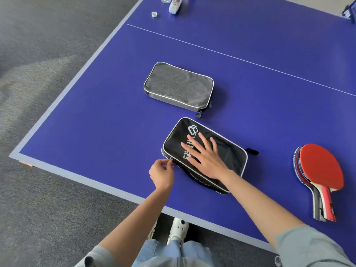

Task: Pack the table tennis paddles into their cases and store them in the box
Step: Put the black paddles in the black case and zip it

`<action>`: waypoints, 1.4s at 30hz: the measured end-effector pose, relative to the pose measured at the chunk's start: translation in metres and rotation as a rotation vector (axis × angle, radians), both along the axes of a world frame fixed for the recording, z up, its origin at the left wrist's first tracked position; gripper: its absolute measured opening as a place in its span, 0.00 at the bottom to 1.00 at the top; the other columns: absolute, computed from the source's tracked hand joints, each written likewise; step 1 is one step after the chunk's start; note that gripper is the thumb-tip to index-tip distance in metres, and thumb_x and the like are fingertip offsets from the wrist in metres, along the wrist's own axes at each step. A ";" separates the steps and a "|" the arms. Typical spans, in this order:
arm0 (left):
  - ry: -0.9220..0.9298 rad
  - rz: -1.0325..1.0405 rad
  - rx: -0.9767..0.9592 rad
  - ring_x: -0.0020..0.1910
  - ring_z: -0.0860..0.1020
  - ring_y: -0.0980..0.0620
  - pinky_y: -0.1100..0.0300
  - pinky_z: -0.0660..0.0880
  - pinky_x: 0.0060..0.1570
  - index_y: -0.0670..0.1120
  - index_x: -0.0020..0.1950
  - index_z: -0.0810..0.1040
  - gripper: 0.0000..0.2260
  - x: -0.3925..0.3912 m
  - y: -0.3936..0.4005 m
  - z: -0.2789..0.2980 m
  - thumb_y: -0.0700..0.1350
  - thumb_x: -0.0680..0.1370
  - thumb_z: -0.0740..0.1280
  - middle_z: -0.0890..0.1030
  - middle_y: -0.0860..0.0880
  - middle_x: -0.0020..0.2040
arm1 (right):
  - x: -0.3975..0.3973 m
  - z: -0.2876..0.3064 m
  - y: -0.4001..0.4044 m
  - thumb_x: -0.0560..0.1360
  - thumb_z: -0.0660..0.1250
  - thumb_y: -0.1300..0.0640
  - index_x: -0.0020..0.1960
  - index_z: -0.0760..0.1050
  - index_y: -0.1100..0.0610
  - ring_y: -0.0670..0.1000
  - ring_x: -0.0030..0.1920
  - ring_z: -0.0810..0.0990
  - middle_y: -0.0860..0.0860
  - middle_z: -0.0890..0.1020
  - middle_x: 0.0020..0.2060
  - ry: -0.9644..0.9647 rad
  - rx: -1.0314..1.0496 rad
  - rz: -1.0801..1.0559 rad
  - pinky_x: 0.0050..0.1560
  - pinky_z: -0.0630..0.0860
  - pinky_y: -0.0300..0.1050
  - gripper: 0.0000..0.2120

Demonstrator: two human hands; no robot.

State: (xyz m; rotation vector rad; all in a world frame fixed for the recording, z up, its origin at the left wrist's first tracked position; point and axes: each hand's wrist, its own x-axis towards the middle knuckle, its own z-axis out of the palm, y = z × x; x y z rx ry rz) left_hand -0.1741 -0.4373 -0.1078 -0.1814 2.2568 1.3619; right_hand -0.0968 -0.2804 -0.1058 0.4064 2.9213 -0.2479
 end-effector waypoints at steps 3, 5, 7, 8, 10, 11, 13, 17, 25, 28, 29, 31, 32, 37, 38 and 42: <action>0.003 0.079 0.006 0.35 0.77 0.59 0.71 0.68 0.32 0.43 0.45 0.81 0.06 -0.002 0.015 0.001 0.41 0.78 0.64 0.83 0.48 0.40 | 0.000 -0.003 -0.009 0.80 0.46 0.42 0.75 0.47 0.39 0.57 0.77 0.46 0.46 0.49 0.77 -0.002 0.002 -0.080 0.71 0.46 0.69 0.24; 0.022 0.044 -0.004 0.32 0.75 0.58 0.67 0.69 0.34 0.42 0.43 0.81 0.08 -0.013 0.032 0.005 0.40 0.78 0.64 0.83 0.48 0.39 | 0.000 -0.005 -0.014 0.80 0.44 0.41 0.75 0.46 0.38 0.57 0.77 0.45 0.47 0.48 0.78 0.003 0.017 -0.178 0.72 0.43 0.69 0.24; 0.054 -0.044 -0.026 0.32 0.73 0.52 0.62 0.72 0.37 0.42 0.38 0.81 0.10 -0.028 0.052 0.009 0.38 0.76 0.62 0.81 0.48 0.36 | 0.002 -0.005 -0.015 0.80 0.44 0.41 0.75 0.45 0.37 0.57 0.77 0.43 0.47 0.45 0.78 0.008 -0.012 -0.296 0.71 0.39 0.68 0.23; 0.069 -0.088 -0.036 0.33 0.72 0.50 0.59 0.72 0.38 0.43 0.36 0.79 0.11 -0.036 0.063 0.011 0.36 0.75 0.62 0.80 0.48 0.35 | 0.002 -0.004 -0.014 0.80 0.44 0.41 0.74 0.46 0.36 0.57 0.77 0.42 0.47 0.45 0.78 0.008 -0.028 -0.346 0.71 0.39 0.68 0.23; 0.092 -0.177 -0.039 0.34 0.71 0.48 0.56 0.74 0.41 0.45 0.35 0.77 0.11 -0.049 0.081 0.013 0.35 0.74 0.61 0.79 0.46 0.34 | 0.003 -0.001 -0.014 0.80 0.43 0.40 0.74 0.47 0.35 0.57 0.76 0.44 0.46 0.44 0.78 0.005 -0.040 -0.409 0.71 0.41 0.68 0.22; 0.107 -0.230 -0.027 0.34 0.72 0.47 0.56 0.74 0.42 0.46 0.34 0.77 0.11 -0.054 0.090 0.013 0.35 0.73 0.61 0.78 0.45 0.33 | 0.003 0.001 -0.013 0.80 0.43 0.40 0.74 0.48 0.35 0.58 0.76 0.46 0.46 0.45 0.78 0.000 -0.049 -0.433 0.71 0.43 0.67 0.22; 0.130 -0.355 -0.001 0.36 0.77 0.41 0.55 0.76 0.45 0.45 0.36 0.81 0.10 -0.062 0.106 0.013 0.36 0.74 0.63 0.80 0.44 0.33 | 0.004 0.004 -0.011 0.80 0.43 0.41 0.73 0.51 0.35 0.58 0.74 0.51 0.46 0.46 0.78 0.001 -0.051 -0.469 0.70 0.49 0.62 0.21; 0.092 -0.471 0.107 0.40 0.83 0.46 0.55 0.80 0.48 0.42 0.39 0.79 0.06 -0.072 0.121 0.010 0.36 0.75 0.66 0.83 0.45 0.39 | 0.013 0.007 0.010 0.81 0.50 0.44 0.73 0.57 0.36 0.56 0.67 0.60 0.46 0.52 0.77 0.073 -0.051 -0.457 0.67 0.56 0.53 0.20; 0.192 -0.503 0.032 0.33 0.78 0.56 0.64 0.73 0.39 0.41 0.40 0.81 0.05 -0.070 0.093 -0.003 0.41 0.75 0.69 0.83 0.49 0.37 | 0.023 -0.016 0.026 0.80 0.45 0.40 0.75 0.46 0.38 0.57 0.77 0.49 0.47 0.49 0.78 0.092 0.086 -0.318 0.74 0.52 0.61 0.24; 0.185 -0.528 0.031 0.33 0.78 0.58 0.64 0.74 0.39 0.43 0.41 0.82 0.04 -0.058 0.085 -0.004 0.40 0.75 0.69 0.82 0.52 0.36 | 0.023 -0.017 0.026 0.80 0.44 0.40 0.75 0.45 0.37 0.58 0.77 0.51 0.47 0.49 0.78 0.101 0.096 -0.340 0.73 0.54 0.63 0.24; 0.180 -0.523 0.034 0.34 0.78 0.58 0.64 0.74 0.40 0.44 0.41 0.82 0.04 -0.054 0.080 -0.005 0.40 0.75 0.69 0.82 0.53 0.36 | 0.023 -0.018 0.026 0.80 0.44 0.39 0.75 0.44 0.37 0.58 0.77 0.51 0.47 0.49 0.78 0.103 0.100 -0.338 0.73 0.54 0.63 0.24; 0.168 -0.505 0.033 0.35 0.79 0.58 0.64 0.74 0.41 0.45 0.41 0.82 0.04 -0.045 0.072 -0.007 0.41 0.75 0.70 0.82 0.54 0.36 | 0.023 -0.019 0.026 0.80 0.43 0.39 0.75 0.44 0.37 0.57 0.77 0.51 0.47 0.49 0.78 0.108 0.102 -0.335 0.73 0.54 0.63 0.24; 0.159 -0.493 0.035 0.36 0.80 0.57 0.64 0.75 0.42 0.45 0.41 0.82 0.03 -0.041 0.067 -0.007 0.41 0.75 0.70 0.82 0.54 0.37 | 0.023 -0.019 0.026 0.80 0.43 0.39 0.75 0.45 0.37 0.57 0.77 0.51 0.47 0.50 0.78 0.111 0.105 -0.336 0.73 0.54 0.63 0.24; 0.075 -0.411 0.069 0.41 0.83 0.54 0.59 0.78 0.46 0.44 0.42 0.81 0.03 -0.028 0.059 -0.003 0.42 0.75 0.69 0.84 0.50 0.41 | 0.023 -0.019 0.024 0.80 0.43 0.39 0.75 0.46 0.37 0.57 0.77 0.52 0.47 0.50 0.78 0.126 0.117 -0.342 0.73 0.53 0.63 0.24; 0.067 -0.403 0.070 0.41 0.83 0.54 0.59 0.78 0.46 0.44 0.42 0.81 0.03 -0.026 0.058 -0.002 0.41 0.75 0.69 0.84 0.50 0.40 | 0.024 -0.019 0.024 0.80 0.43 0.39 0.75 0.46 0.37 0.57 0.77 0.52 0.47 0.50 0.78 0.127 0.118 -0.343 0.73 0.54 0.63 0.24; 0.111 -0.404 0.031 0.39 0.82 0.53 0.60 0.78 0.45 0.44 0.41 0.81 0.04 -0.021 0.050 0.000 0.41 0.76 0.68 0.84 0.49 0.39 | 0.024 -0.019 0.021 0.80 0.43 0.39 0.75 0.46 0.37 0.57 0.77 0.53 0.48 0.51 0.78 0.127 0.124 -0.336 0.73 0.54 0.62 0.24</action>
